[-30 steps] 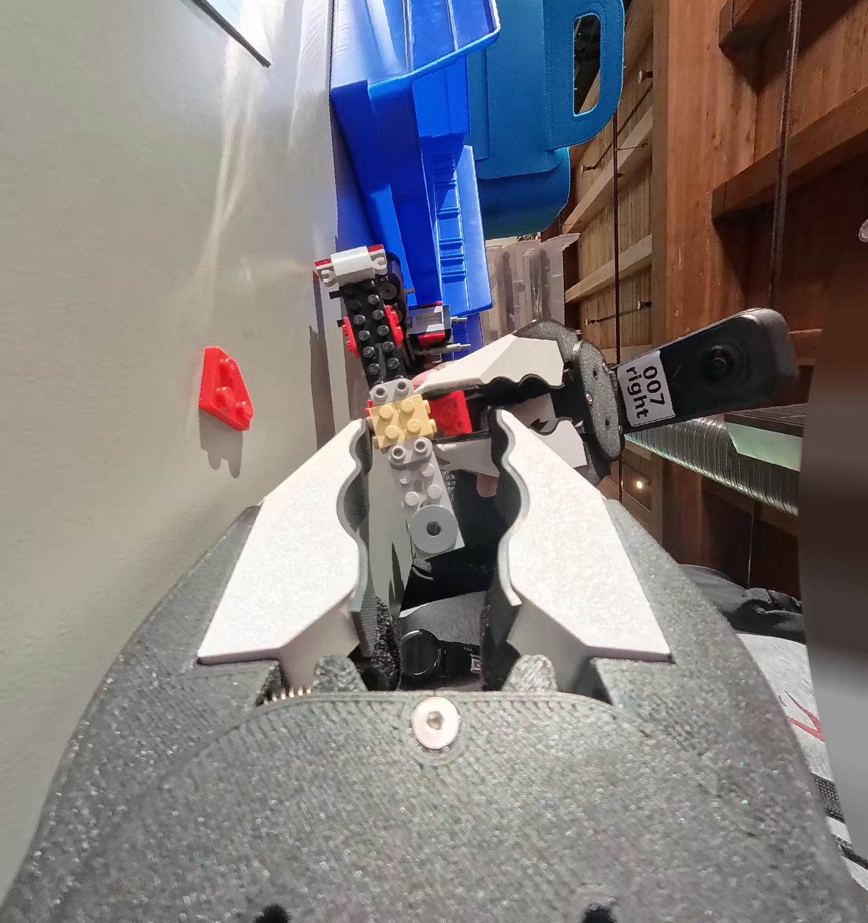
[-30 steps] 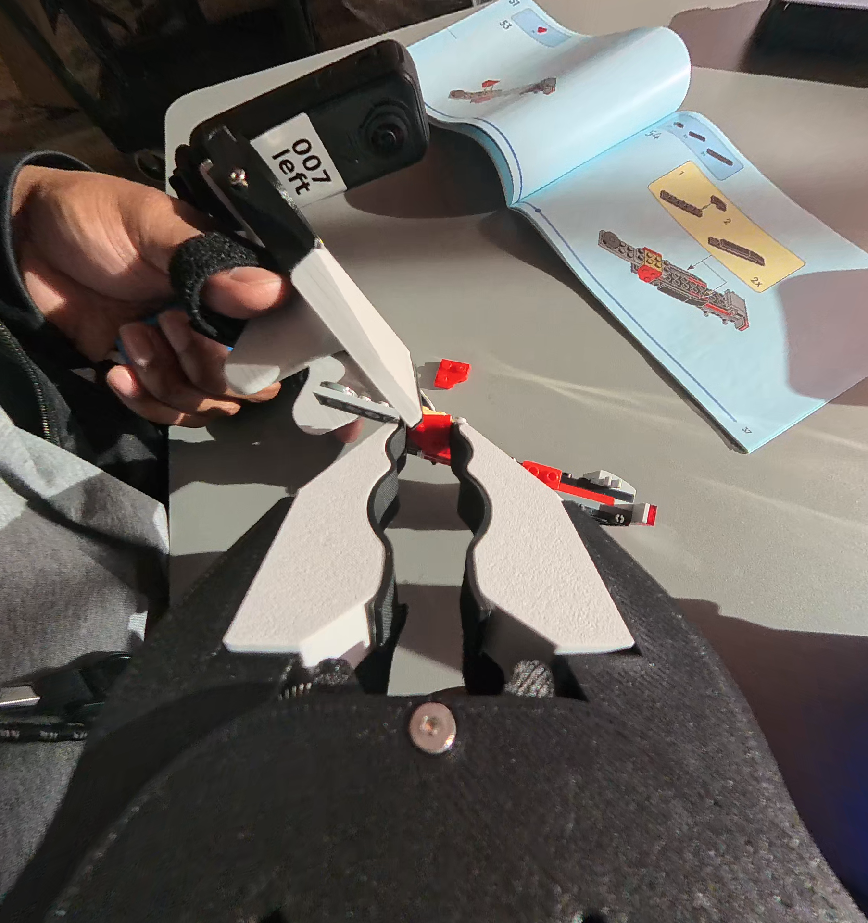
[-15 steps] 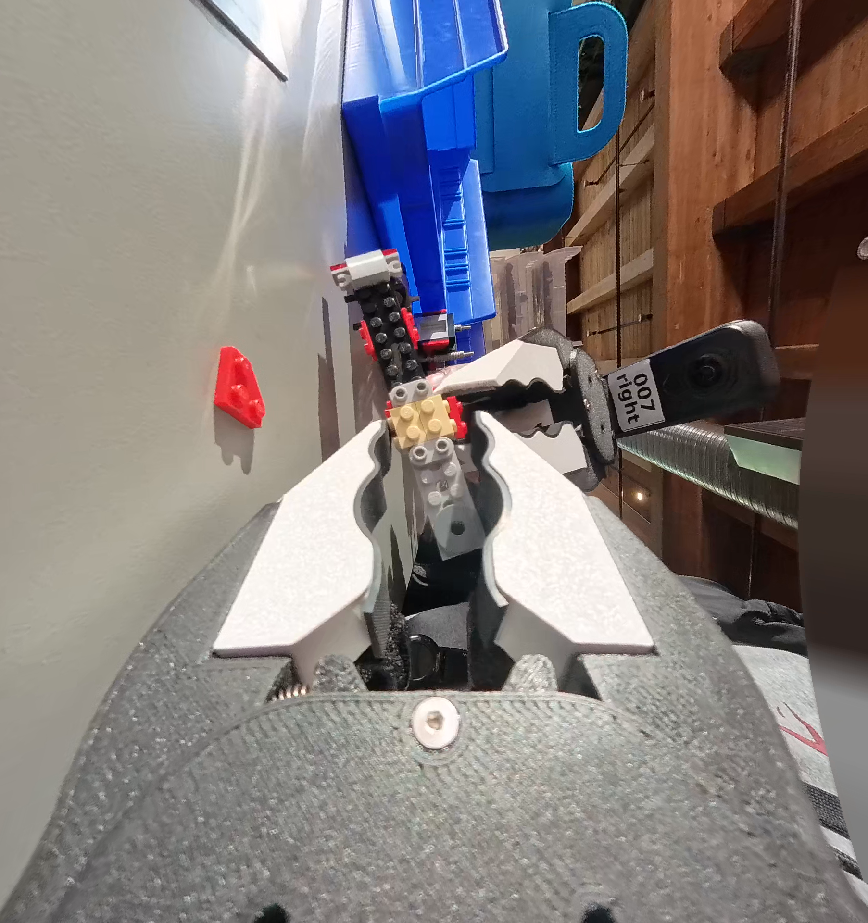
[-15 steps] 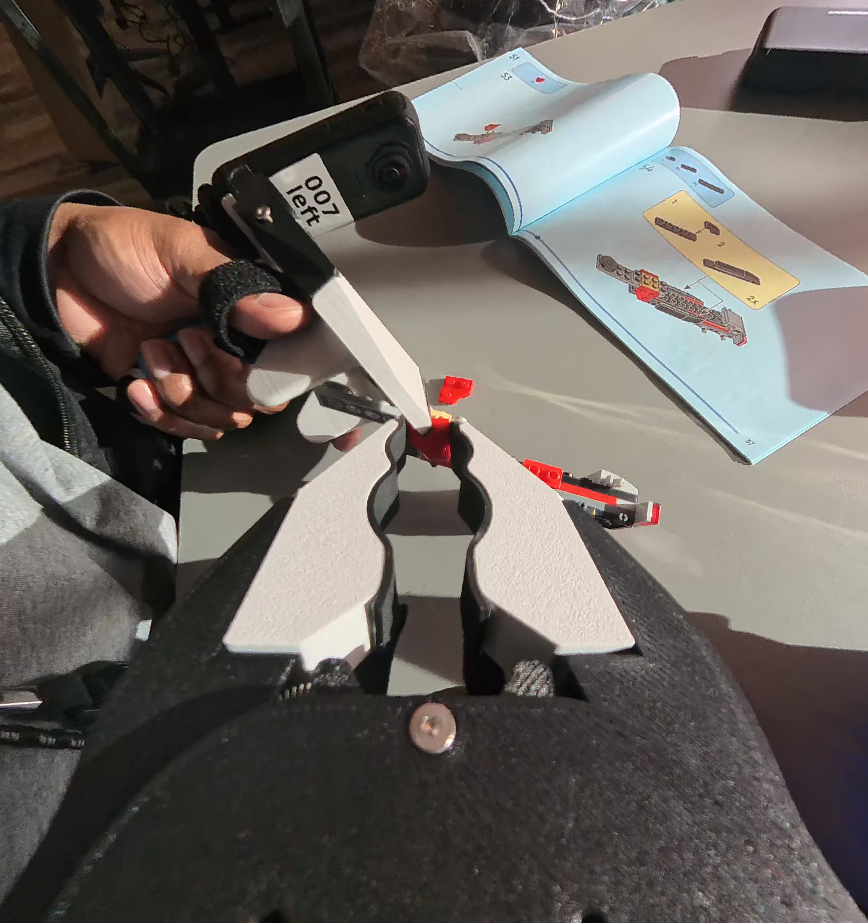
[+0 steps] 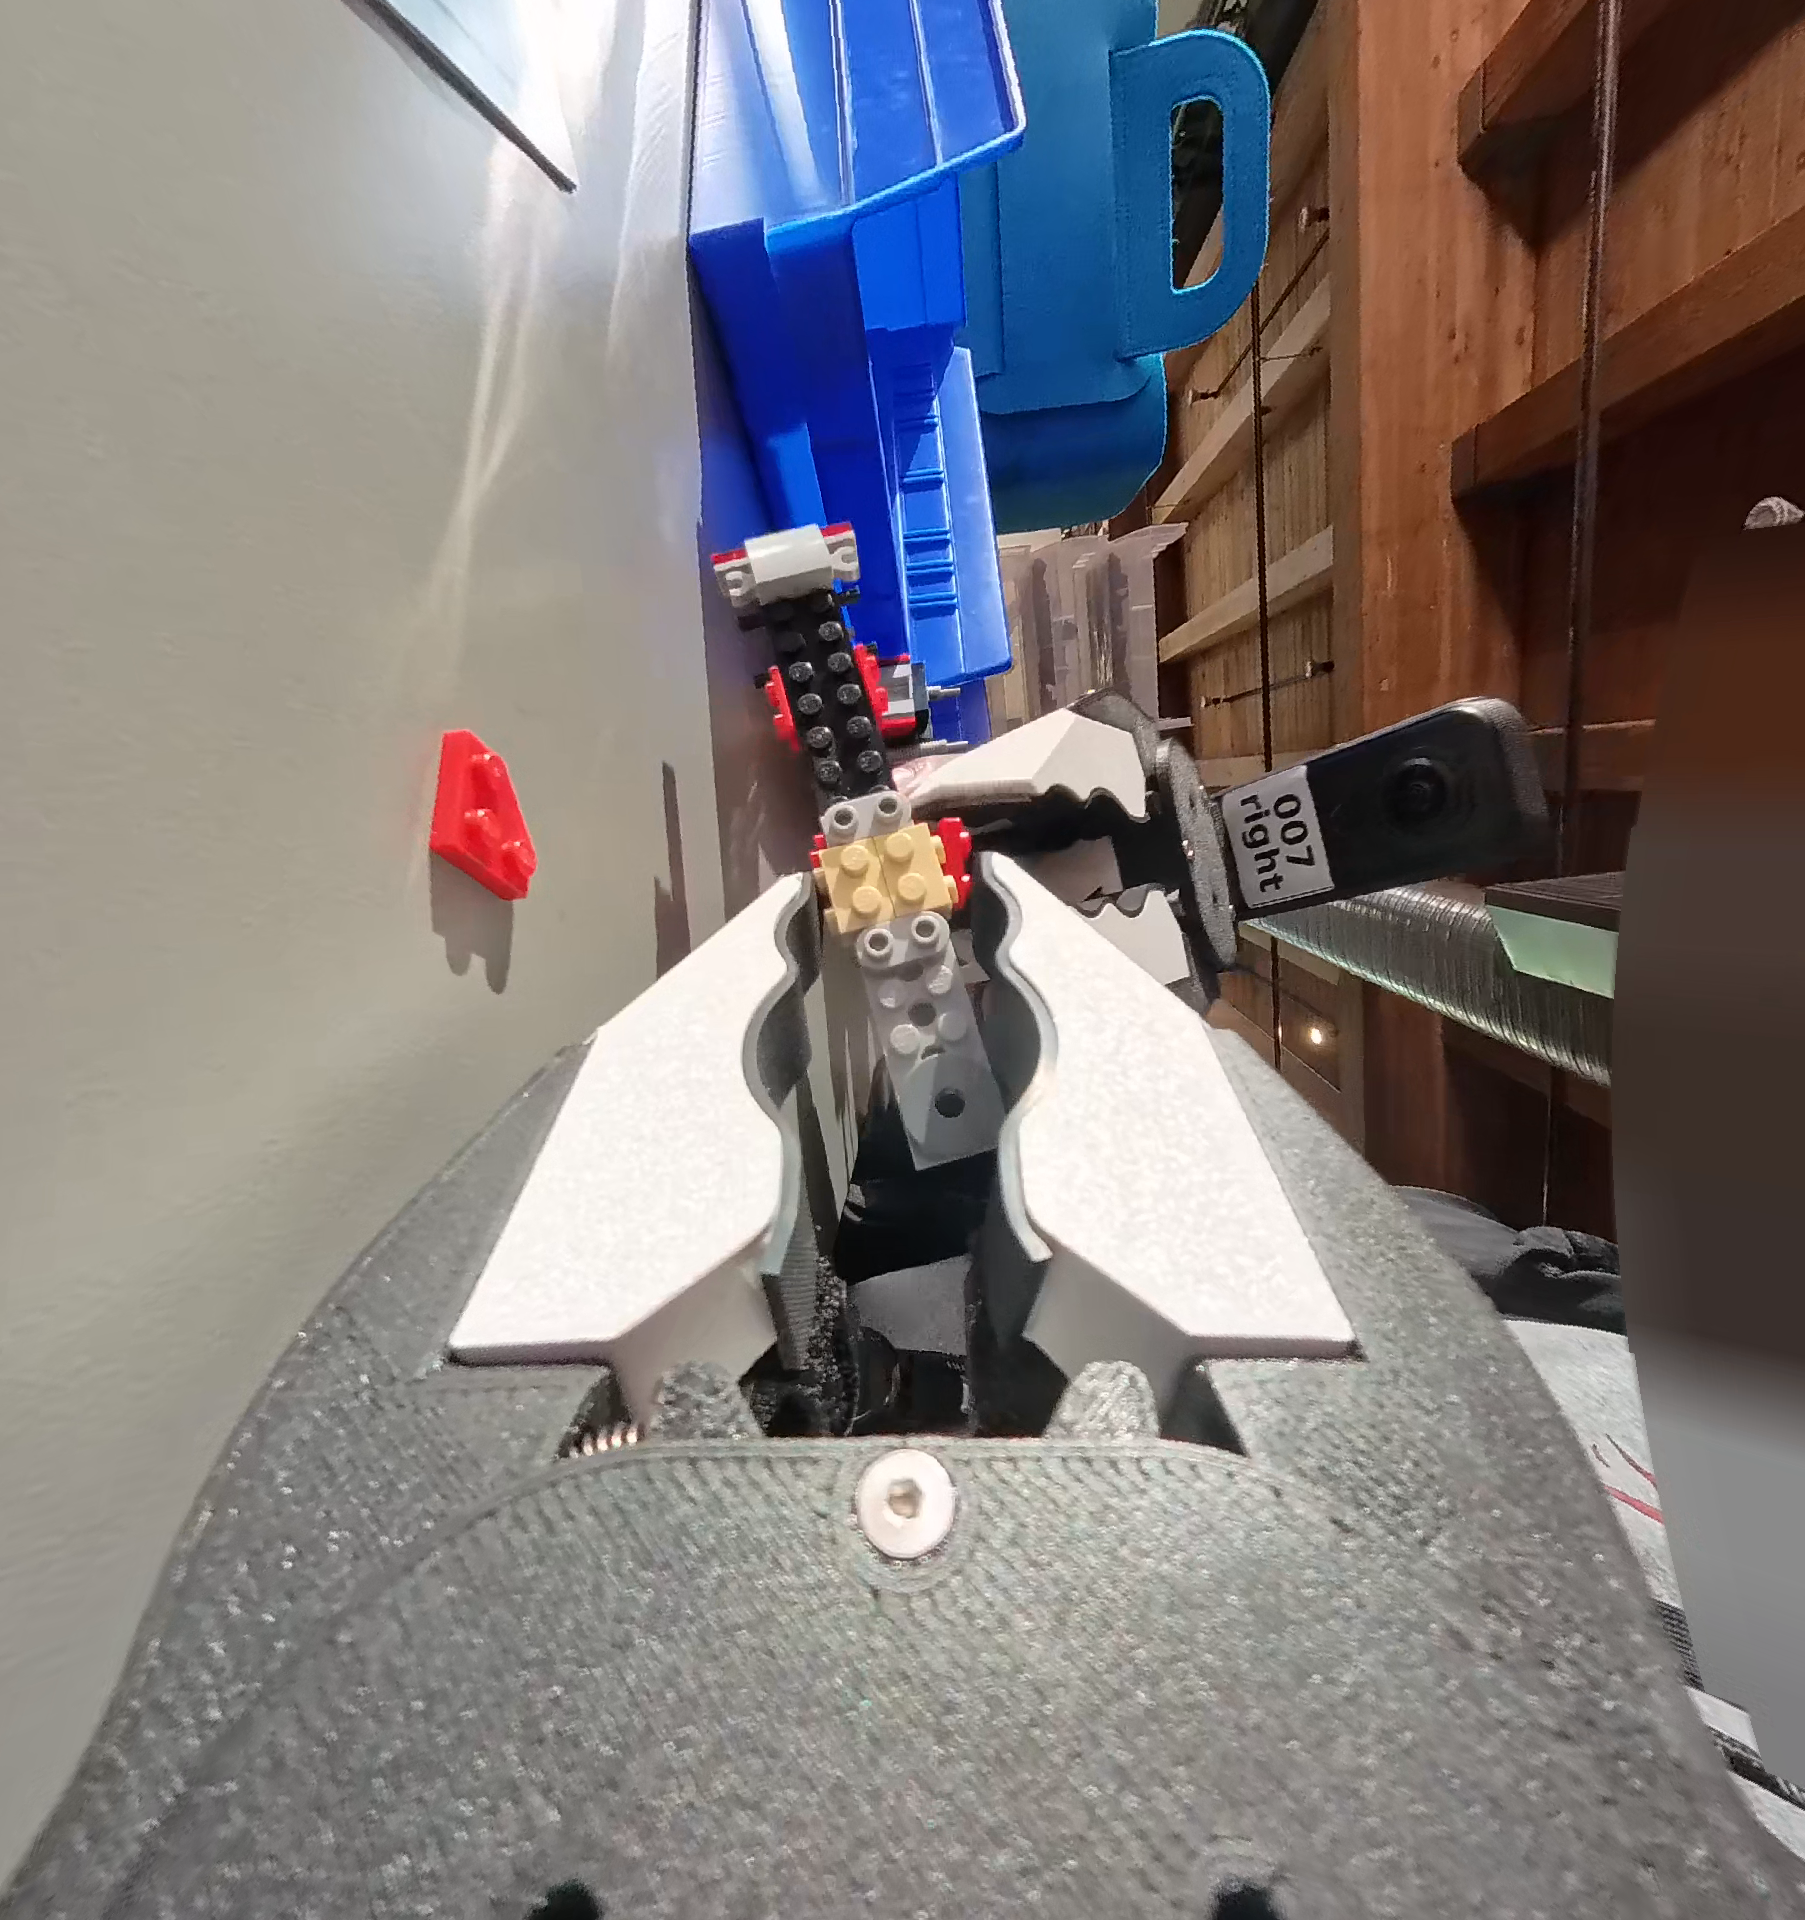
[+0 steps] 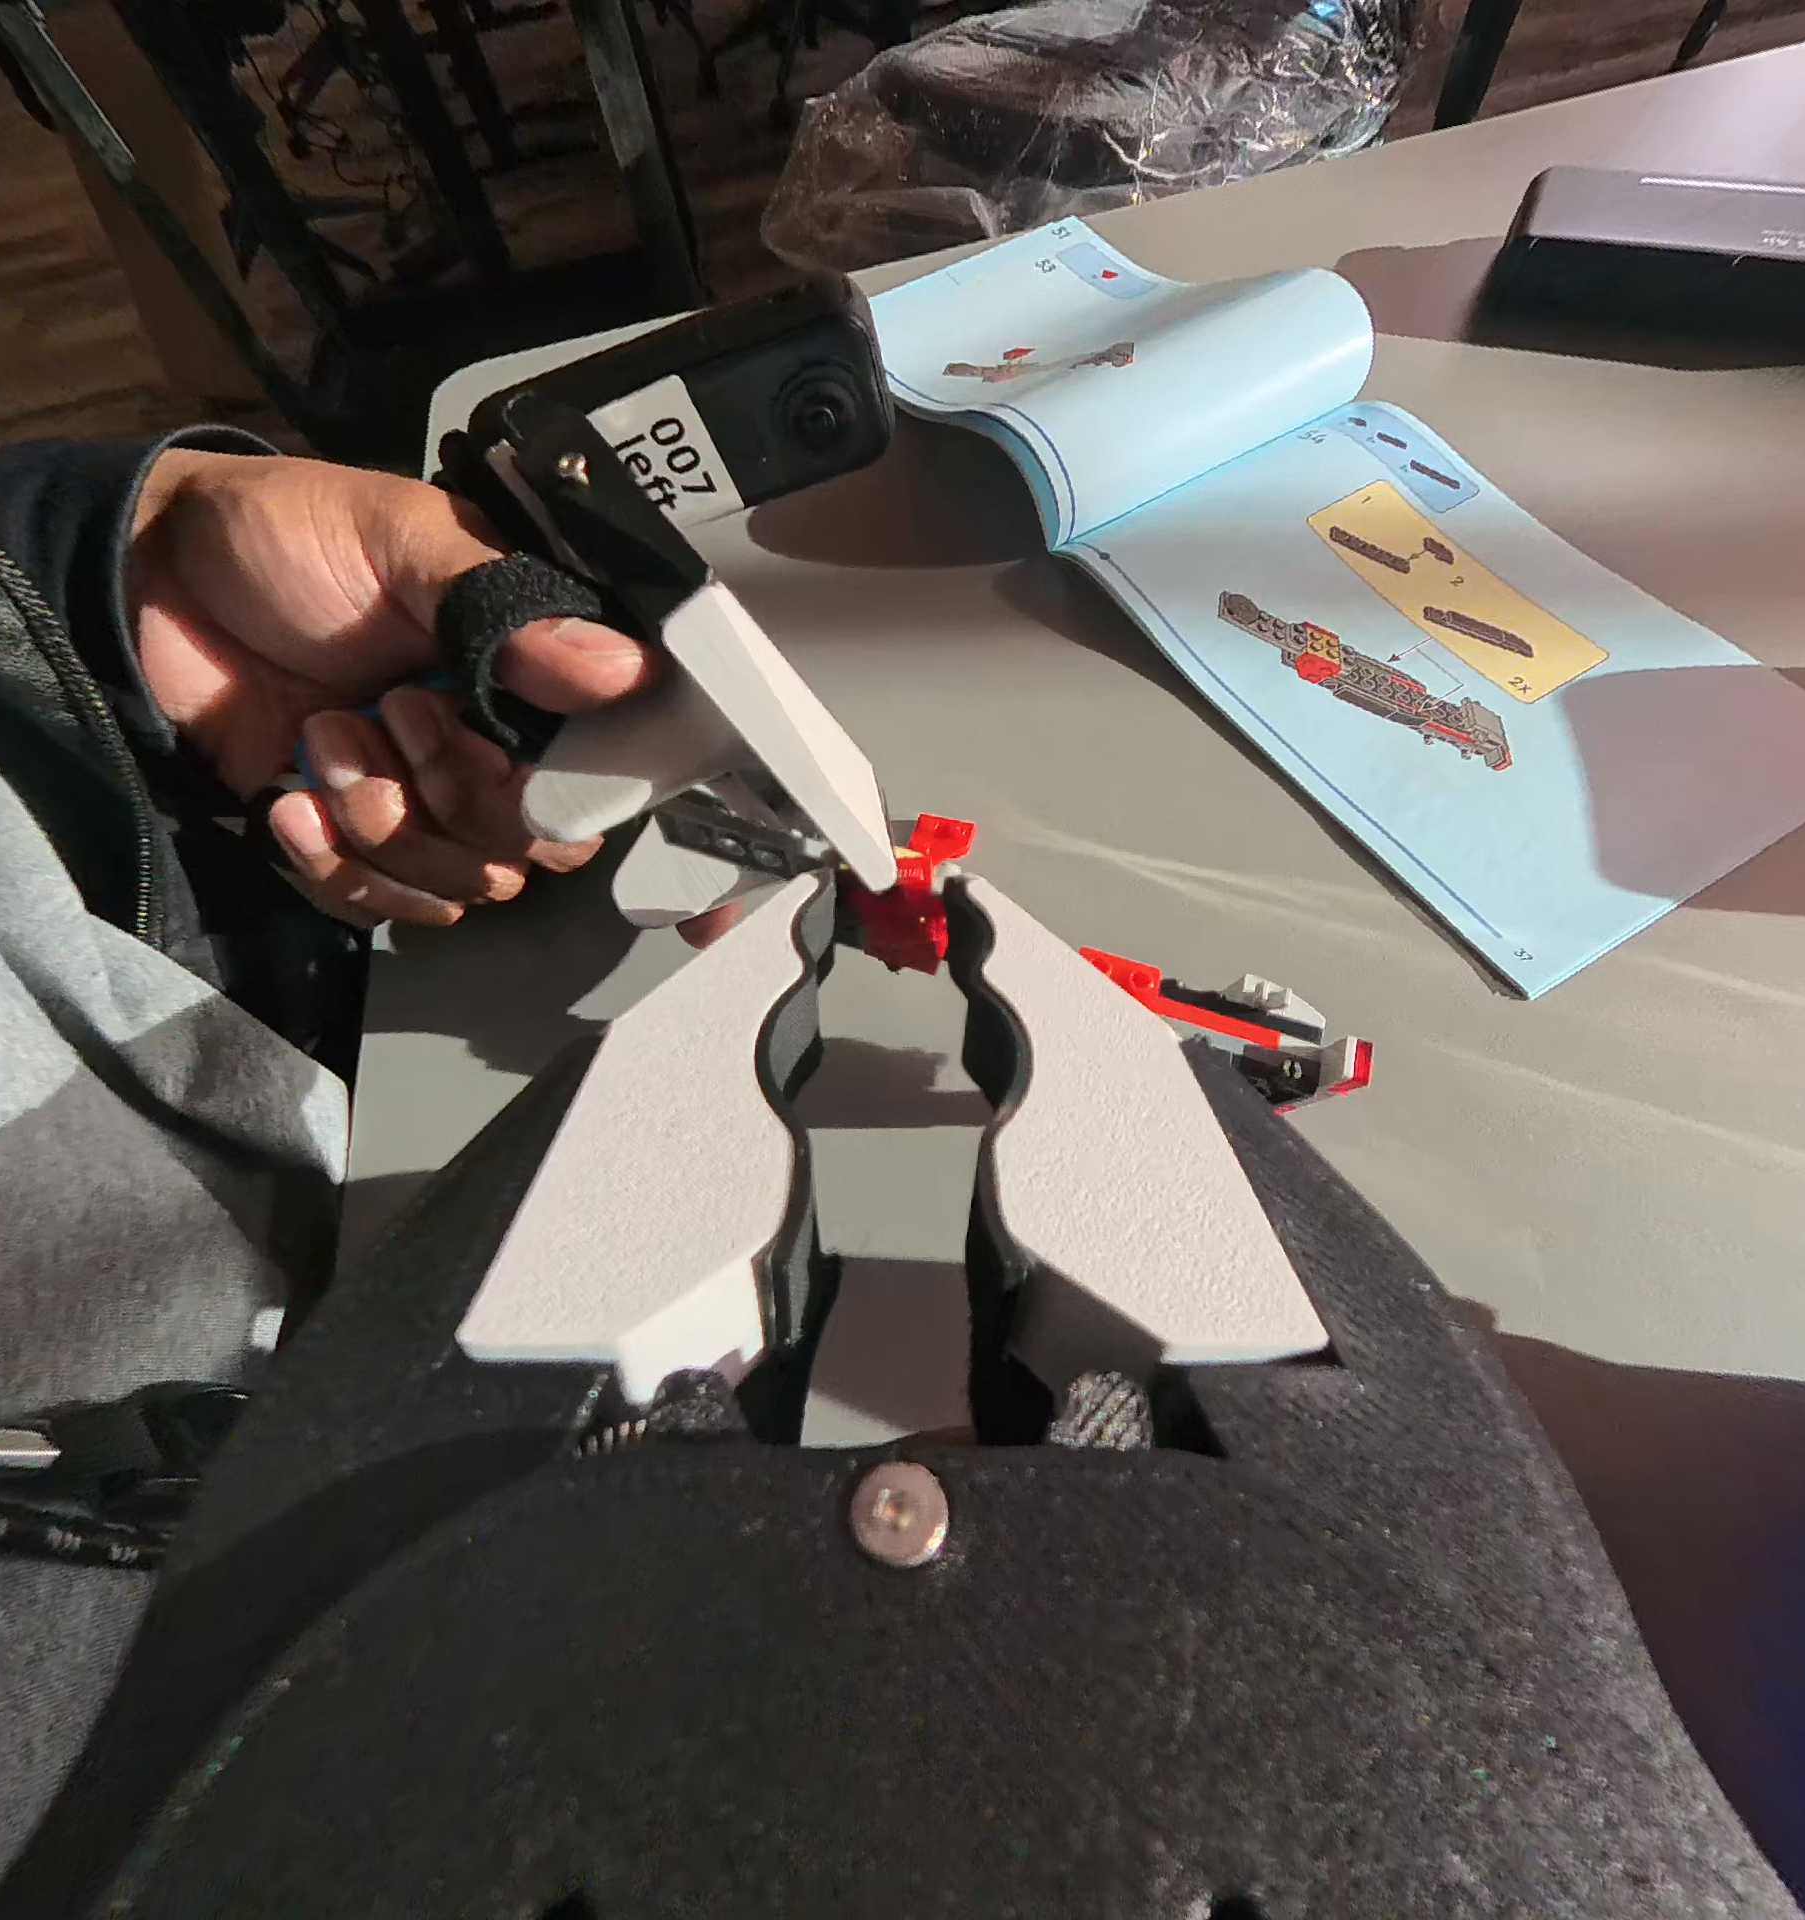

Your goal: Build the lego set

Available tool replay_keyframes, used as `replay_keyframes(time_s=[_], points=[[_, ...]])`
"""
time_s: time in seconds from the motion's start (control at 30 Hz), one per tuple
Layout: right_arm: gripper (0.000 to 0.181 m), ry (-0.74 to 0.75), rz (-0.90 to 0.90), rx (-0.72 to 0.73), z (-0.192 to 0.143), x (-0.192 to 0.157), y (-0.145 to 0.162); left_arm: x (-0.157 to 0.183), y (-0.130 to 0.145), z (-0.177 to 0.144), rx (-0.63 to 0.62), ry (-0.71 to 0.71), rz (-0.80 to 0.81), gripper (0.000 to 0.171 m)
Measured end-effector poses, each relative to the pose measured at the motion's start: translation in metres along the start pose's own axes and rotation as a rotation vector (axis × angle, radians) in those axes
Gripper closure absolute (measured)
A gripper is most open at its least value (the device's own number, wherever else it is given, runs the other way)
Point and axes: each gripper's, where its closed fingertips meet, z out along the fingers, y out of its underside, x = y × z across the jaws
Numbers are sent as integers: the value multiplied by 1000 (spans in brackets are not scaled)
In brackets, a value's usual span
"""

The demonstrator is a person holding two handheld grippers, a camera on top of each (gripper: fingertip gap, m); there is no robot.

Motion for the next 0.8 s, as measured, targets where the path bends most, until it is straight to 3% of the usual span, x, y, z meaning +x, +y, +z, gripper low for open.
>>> replay_keyframes(time_s=[0.33, 0.8], points=[[157, -3, 71, 142, -10, 6, -2, 5, -3, -3, 15, 48, -27, 142], [168, -28, 48, 207, -10, -1, -9, 8, 0, -3, 5, 49, 24, 142]])
